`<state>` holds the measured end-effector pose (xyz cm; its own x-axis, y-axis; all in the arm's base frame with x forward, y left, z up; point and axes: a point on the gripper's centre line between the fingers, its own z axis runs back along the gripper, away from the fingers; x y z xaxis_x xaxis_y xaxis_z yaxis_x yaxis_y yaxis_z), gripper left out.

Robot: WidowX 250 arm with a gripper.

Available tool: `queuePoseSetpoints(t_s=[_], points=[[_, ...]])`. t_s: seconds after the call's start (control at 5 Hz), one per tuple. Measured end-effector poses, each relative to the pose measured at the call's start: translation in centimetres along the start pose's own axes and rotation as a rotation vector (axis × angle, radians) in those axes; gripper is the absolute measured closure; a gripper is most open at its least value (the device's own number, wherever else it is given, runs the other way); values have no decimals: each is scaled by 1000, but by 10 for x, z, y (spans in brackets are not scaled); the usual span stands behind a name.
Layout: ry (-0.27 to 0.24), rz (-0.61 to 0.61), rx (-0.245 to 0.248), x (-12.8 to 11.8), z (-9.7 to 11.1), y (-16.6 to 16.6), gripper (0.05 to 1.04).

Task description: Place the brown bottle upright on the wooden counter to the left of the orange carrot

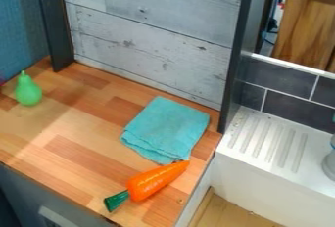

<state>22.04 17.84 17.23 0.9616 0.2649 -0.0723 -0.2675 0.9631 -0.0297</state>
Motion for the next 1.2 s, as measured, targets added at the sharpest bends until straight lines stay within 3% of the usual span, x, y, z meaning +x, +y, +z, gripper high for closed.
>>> queuePoseSetpoints(t_s=[0.2,0.4,0.6,0.8,1.0,1.2], points=[[42,-34,-69,-5,-12,-34,771],[65,-68,-76,-3,-34,-73,771],[69,-70,-68,-17,-28,-95,771],[83,-97,-46,-24,-54,-130,771],[85,-107,5,-26,-78,-149,771],[71,-107,18,-22,-93,-155,771]])
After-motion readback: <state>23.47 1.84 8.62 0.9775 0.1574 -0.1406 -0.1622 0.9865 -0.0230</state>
